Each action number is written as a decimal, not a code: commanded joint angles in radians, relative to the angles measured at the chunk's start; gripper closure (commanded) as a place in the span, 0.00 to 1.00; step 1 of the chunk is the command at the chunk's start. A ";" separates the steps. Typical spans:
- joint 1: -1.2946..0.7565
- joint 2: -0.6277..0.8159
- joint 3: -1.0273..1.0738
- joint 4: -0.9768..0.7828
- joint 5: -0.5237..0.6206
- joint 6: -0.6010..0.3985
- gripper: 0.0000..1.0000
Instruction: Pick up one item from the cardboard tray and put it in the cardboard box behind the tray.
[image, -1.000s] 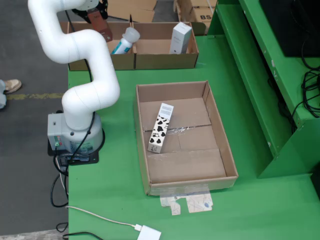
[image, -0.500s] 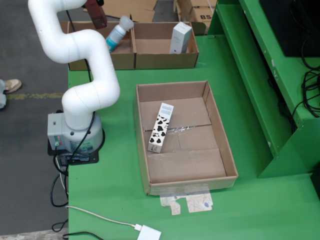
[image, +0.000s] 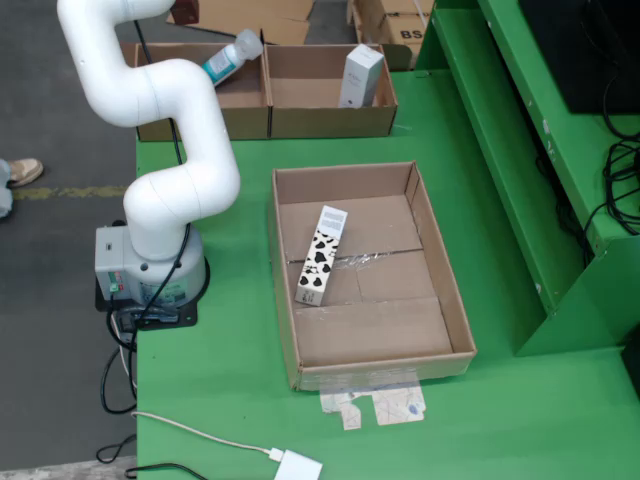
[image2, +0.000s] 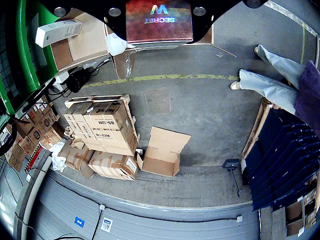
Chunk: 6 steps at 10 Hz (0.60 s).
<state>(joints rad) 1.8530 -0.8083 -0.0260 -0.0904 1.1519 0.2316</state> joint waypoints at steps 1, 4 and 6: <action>-0.013 0.068 0.026 -0.010 0.003 0.009 1.00; -0.087 0.091 0.026 -0.157 0.088 0.033 1.00; -0.124 0.090 0.026 -0.258 0.126 0.042 1.00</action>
<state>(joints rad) 1.7794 -0.7653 -0.0260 -0.2253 1.2502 0.2637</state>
